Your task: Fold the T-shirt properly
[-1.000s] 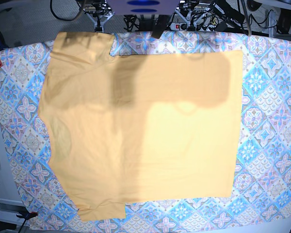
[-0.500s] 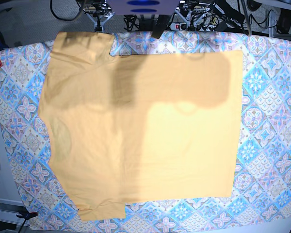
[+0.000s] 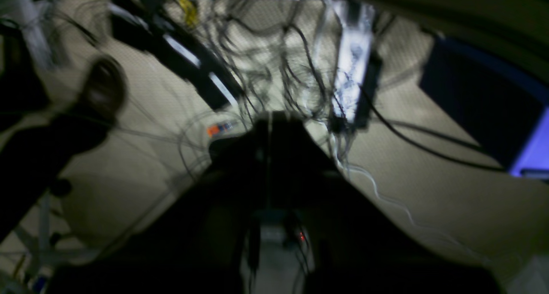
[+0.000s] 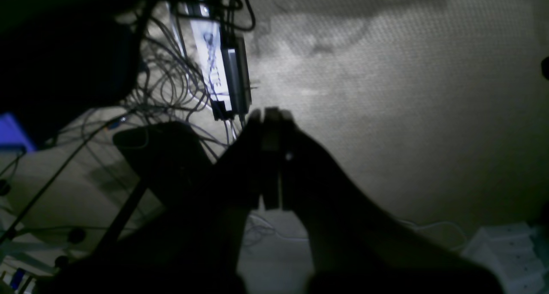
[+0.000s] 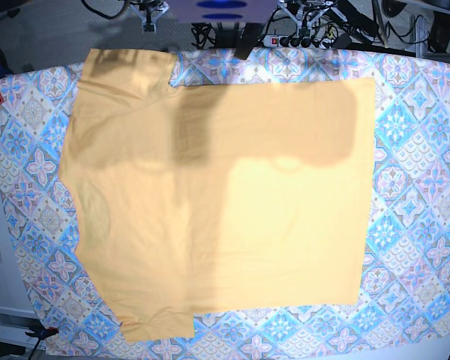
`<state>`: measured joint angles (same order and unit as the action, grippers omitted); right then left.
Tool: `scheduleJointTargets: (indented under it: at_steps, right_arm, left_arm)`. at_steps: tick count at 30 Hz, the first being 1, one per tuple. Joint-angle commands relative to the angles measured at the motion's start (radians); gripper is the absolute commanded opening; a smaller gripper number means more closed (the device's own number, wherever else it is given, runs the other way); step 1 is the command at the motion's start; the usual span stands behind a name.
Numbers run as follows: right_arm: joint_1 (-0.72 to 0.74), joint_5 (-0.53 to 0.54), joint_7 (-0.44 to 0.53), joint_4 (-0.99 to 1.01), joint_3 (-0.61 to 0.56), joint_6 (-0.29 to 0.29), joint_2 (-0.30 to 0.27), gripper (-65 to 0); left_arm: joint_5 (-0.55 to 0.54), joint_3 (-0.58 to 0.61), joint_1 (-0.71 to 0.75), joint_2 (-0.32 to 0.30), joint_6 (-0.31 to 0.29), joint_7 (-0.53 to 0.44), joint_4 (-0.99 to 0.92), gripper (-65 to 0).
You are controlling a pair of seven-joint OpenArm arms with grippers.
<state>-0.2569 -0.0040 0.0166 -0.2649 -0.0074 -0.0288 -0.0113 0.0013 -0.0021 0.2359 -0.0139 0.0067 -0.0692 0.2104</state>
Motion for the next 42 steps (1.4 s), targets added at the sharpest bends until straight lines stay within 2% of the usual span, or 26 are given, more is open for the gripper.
scheduleJointTargets:
  at_steps: [1,5,11,19,21,30,42]
  right_arm:
    - [-0.02,-0.003,0.006,-0.015,-0.001,0.003,-0.009,-64.9]
    - [-0.083,-0.003,0.006,-0.095,-0.001,0.003,-0.011,-65.0]
    - [-0.147,-0.003,0.006,-0.164,-0.001,0.003,-0.031,-65.0]
    - [-0.239,-0.003,0.009,-0.296,0.001,0.003,-0.051,-65.0]
    - [-0.264,-0.003,0.039,-0.33,0.001,0.003,-0.051,-65.0]
    - [-0.339,-0.003,0.179,-0.417,0.007,0.007,-0.052,-65.0]
    - [-0.459,-0.001,0.184,-0.635,0.008,0.008,-0.052,-65.0]
  left_arm:
    - [0.004,0.001,0.035,-0.002,0.0,-0.007,0.011,-65.0]
    - [0.004,0.001,0.098,-0.022,0.0,-0.056,0.077,-65.0]
    - [0.004,0.001,0.156,-0.036,0.0,-0.067,0.123,-65.0]
    - [0.004,0.001,0.237,-0.059,0.0,-0.195,0.168,-65.0]
    - [0.004,0.001,0.251,-0.06,0.0,-0.206,0.195,-65.0]
    - [0.003,0.001,0.362,-0.082,0.002,-0.209,0.447,-65.0]
    - [0.003,0.001,0.537,-0.082,0.002,-0.209,0.82,-65.0]
